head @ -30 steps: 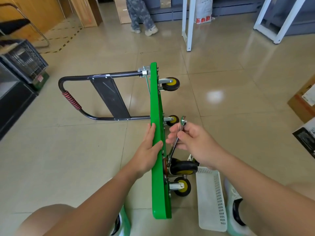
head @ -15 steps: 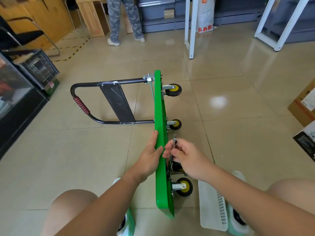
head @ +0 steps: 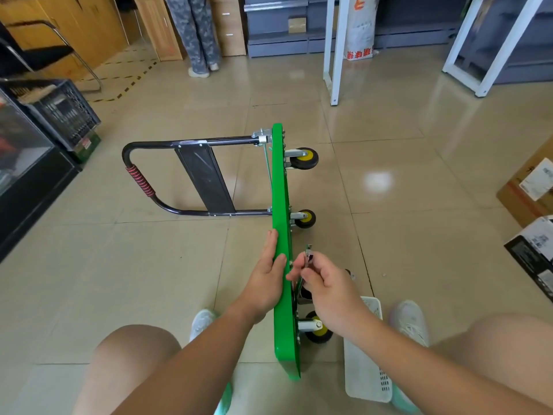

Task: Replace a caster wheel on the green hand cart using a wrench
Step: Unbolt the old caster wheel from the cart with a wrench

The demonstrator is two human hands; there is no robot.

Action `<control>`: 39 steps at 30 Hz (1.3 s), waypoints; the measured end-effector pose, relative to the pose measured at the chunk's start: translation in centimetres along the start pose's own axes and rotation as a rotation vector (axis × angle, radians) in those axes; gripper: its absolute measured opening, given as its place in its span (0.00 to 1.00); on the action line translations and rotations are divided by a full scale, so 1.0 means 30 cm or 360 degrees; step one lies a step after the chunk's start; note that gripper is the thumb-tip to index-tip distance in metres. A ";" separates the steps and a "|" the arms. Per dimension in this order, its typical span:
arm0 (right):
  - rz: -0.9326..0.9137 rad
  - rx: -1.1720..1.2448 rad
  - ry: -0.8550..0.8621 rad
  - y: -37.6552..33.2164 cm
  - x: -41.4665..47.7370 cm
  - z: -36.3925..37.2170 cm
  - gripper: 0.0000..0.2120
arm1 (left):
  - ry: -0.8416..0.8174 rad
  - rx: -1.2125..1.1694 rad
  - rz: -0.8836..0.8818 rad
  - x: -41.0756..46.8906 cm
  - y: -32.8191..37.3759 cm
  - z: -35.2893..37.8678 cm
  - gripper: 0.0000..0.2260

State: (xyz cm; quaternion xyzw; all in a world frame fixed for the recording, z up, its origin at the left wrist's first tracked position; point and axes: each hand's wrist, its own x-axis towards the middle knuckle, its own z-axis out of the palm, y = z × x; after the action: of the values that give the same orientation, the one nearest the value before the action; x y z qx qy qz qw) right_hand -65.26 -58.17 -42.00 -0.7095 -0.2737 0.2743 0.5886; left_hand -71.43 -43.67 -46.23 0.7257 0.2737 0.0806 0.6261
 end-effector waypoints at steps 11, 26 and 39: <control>0.0002 0.0057 -0.0063 -0.025 0.018 -0.035 0.06 | -0.0051 -0.0103 0.0010 0.019 -0.024 -0.009 0.31; 0.0005 0.0082 -0.0014 0.011 0.024 -0.026 0.10 | 0.0013 -0.0049 0.0017 0.023 -0.026 0.002 0.29; -0.0093 0.0076 -0.0068 0.051 -0.102 0.023 0.06 | 0.0055 -0.0021 0.0019 0.015 -0.009 0.000 0.28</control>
State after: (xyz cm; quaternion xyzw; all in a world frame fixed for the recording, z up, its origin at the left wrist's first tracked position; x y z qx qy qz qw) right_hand -67.80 -60.10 -43.42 -0.6810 -0.3002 0.2786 0.6070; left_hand -71.14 -43.44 -46.58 0.7217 0.2796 0.0986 0.6255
